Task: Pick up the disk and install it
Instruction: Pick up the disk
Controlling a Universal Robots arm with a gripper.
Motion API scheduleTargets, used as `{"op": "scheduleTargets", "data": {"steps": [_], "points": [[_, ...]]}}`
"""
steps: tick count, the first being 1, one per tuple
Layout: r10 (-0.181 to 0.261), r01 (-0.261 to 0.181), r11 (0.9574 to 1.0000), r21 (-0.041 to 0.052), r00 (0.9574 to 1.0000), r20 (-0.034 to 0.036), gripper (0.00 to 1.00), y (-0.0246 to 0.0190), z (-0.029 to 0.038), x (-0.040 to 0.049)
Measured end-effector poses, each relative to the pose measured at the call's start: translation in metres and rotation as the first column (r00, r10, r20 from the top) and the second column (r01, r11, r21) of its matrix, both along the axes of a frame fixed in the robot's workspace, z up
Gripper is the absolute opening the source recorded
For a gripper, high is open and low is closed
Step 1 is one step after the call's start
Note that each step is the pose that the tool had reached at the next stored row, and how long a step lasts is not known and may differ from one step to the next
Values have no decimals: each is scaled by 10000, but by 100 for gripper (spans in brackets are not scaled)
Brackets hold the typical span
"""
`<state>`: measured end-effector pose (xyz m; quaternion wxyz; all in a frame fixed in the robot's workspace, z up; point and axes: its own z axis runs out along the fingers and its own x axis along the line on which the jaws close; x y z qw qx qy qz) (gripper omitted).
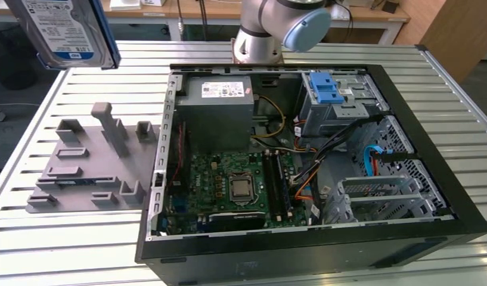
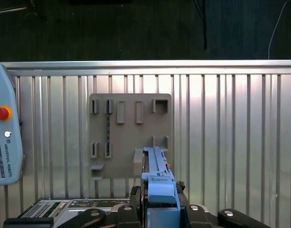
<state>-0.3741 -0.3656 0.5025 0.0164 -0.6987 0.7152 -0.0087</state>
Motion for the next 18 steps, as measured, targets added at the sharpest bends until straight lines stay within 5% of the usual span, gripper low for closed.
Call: {"op": "scheduleTargets", "data": {"steps": [6, 18], "points": [[-1, 1, 10000, 0, 10000, 1, 36, -57, 0, 106], [-1, 1, 10000, 1, 10000, -9, 36, -75, -7, 579]]}}
